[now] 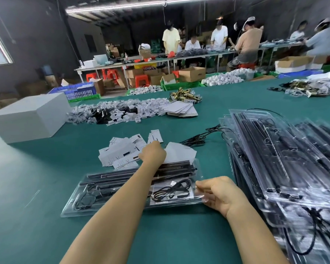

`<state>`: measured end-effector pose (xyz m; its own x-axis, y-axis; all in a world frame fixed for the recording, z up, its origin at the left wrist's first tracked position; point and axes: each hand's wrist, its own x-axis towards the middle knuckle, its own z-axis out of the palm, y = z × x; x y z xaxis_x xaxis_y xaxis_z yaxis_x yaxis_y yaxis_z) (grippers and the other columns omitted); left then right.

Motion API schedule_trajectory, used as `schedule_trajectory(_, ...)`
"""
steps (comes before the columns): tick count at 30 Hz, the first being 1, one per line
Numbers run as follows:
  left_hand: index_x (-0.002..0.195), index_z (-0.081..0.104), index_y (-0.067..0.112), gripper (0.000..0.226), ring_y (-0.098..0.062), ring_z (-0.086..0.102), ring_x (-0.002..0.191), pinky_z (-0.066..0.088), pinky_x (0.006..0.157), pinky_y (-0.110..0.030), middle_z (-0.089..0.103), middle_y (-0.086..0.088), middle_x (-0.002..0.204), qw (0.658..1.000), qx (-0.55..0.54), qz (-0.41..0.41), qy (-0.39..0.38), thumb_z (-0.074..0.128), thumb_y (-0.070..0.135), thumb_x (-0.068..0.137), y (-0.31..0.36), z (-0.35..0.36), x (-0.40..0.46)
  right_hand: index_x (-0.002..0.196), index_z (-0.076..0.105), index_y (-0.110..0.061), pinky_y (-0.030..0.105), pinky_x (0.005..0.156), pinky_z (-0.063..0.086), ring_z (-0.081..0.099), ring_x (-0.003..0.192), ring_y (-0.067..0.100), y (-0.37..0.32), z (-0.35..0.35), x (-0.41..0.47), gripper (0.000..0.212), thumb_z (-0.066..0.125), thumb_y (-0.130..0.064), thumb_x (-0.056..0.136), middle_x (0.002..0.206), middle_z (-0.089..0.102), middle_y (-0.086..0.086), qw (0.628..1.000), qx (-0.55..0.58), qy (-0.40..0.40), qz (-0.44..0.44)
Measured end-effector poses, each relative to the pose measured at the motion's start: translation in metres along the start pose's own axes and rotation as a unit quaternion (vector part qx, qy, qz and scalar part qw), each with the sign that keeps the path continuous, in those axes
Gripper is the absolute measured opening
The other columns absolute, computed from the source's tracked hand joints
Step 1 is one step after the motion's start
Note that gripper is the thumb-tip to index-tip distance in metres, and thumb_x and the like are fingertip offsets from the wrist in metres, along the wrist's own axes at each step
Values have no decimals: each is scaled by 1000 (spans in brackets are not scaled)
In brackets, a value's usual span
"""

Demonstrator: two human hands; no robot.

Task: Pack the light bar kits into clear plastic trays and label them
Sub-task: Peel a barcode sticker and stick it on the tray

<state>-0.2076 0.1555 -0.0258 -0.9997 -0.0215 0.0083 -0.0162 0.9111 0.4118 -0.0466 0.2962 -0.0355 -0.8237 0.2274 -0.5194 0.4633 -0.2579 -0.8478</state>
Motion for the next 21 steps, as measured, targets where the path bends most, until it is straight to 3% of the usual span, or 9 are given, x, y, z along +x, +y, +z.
schedule_trajectory(4, 112, 61, 14, 23, -26, 59, 84, 47, 78, -35, 63, -6, 97, 977, -200, 22, 72, 45, 16, 95, -10, -22, 1, 85, 61, 3, 33, 62, 47, 57, 63, 22, 5, 1, 5, 6, 65, 0, 83, 72, 62, 16, 989, -110, 70, -69)
schedule_trajectory(7, 111, 61, 6, 22, -25, 58, 85, 45, 72, -35, 65, -8, 100, 935, -320, 15, 154, 47, 18, 98, -18, -49, -3, 68, 48, -7, 32, 61, 35, 40, 61, 21, 6, 3, 5, 17, 59, -1, 80, 62, 43, 12, 967, -198, 116, -107)
schedule_trajectory(10, 99, 58, 6, 13, -19, 55, 70, 52, 68, -37, 59, -3, 83, 878, -443, -3, 181, 47, 11, 96, -31, -74, -13, 63, 41, -13, 28, 52, 30, 33, 51, 21, 7, 5, 2, 26, 55, -9, 84, 55, 37, 7, 918, -314, 195, -146)
schedule_trajectory(12, 96, 57, 3, 12, -18, 53, 66, 54, 66, -34, 56, -4, 80, 858, -487, -19, 165, 46, 2, 93, -45, -82, -25, 80, 59, -10, 31, 58, 44, 54, 65, 29, 7, 6, -5, 11, 56, -15, 89, 76, 55, 13, 884, -367, 233, -171)
schedule_trajectory(13, 91, 56, 3, 14, -18, 50, 64, 53, 63, -34, 54, -5, 76, 854, -495, -26, 158, 43, -4, 90, -54, -82, -32, 95, 61, -6, 34, 66, 46, 57, 77, 31, 8, 7, -7, 13, 56, -17, 91, 93, 56, 14, 870, -378, 253, -189)
schedule_trajectory(15, 73, 49, 7, 23, -16, 39, 55, 40, 49, -28, 45, -1, 61, 846, -507, -44, 157, 37, -11, 82, -71, -77, -49, 108, 58, -6, 34, 74, 42, 53, 91, 32, 10, 12, -12, 19, 52, -16, 94, 109, 50, 13, 840, -413, 274, -220)
schedule_trajectory(17, 65, 43, 9, 28, -13, 33, 49, 30, 42, -21, 38, 1, 56, 824, -539, -72, 159, 36, -13, 80, -86, -68, -66, 109, 55, -8, 33, 76, 38, 48, 96, 30, 12, 20, -16, 17, 46, -12, 94, 114, 50, 13, 811, -458, 283, -228)
schedule_trajectory(20, 82, 46, 6, 26, -17, 38, 60, 33, 48, -25, 45, -4, 70, 778, -597, -100, 169, 29, -14, 81, -99, -52, -88, 108, 52, -15, 38, 86, 37, 45, 103, 29, 14, 28, -23, 17, 46, -12, 93, 115, 51, 9, 745, -547, 313, -219)
schedule_trajectory(21, 85, 46, 8, 26, -18, 38, 62, 33, 50, -26, 45, -4, 74, 773, -600, -100, 180, 29, -12, 84, -100, -47, -95, 108, 53, -15, 37, 85, 36, 45, 103, 29, 14, 28, -23, 16, 47, -14, 93, 113, 52, 9, 734, -540, 324, -254)
